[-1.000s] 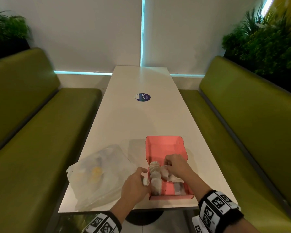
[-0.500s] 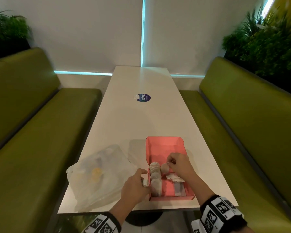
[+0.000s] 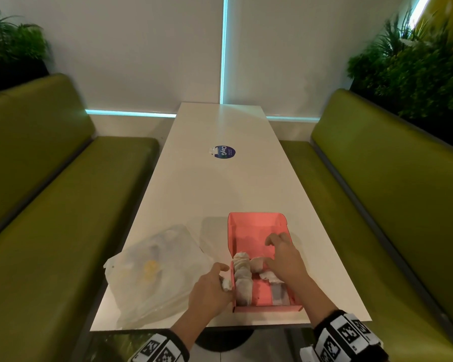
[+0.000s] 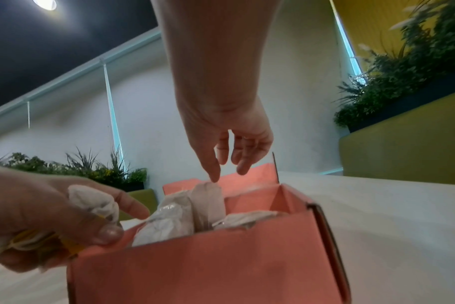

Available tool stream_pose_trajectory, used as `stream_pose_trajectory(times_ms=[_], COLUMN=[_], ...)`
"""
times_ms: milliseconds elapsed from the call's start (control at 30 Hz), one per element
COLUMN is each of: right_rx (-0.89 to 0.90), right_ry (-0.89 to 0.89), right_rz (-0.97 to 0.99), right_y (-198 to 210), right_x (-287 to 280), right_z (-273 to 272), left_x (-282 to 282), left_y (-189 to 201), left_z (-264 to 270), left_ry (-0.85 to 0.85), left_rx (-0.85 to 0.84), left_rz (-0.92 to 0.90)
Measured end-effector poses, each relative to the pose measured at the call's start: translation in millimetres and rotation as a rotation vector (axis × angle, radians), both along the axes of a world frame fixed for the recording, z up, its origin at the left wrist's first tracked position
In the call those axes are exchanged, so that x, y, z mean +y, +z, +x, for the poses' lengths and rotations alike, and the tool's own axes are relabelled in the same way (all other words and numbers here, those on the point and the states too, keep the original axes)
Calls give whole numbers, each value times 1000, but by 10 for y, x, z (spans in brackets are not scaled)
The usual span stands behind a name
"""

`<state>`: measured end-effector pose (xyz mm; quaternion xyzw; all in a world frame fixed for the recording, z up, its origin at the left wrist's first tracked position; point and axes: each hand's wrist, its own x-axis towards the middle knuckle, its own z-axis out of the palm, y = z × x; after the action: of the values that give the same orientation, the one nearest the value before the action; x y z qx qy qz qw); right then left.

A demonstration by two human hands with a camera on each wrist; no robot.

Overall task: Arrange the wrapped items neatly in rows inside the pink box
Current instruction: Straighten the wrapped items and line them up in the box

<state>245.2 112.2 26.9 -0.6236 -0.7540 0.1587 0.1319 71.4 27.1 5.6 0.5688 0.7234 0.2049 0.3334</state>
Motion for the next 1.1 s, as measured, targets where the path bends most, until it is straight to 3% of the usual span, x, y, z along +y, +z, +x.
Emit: stream_pose_trajectory(times_ms=[200, 367, 600, 833, 900, 1100], right_rx=[-497, -500, -645, -186, -79, -31], right_ry=[60, 66, 144, -50, -11, 117], right_rz=[-20, -3, -40, 67, 16, -71], right_y=[24, -129, -97, -121, -167, -176], right_x=[-225, -337, -299, -208, -157, -12], right_z=[127, 111, 140, 18, -4, -21], left_x=[-8, -18, -10, 1, 5, 19], left_y=[17, 37, 7, -4, -4, -35], left_z=[-5, 3, 4, -1, 2, -2], left_ry=[-8, -15, -1, -4, -1, -3], left_rx=[-2, 6, 16, 1, 3, 2], left_rz=[4, 0, -21, -39, -46, -42])
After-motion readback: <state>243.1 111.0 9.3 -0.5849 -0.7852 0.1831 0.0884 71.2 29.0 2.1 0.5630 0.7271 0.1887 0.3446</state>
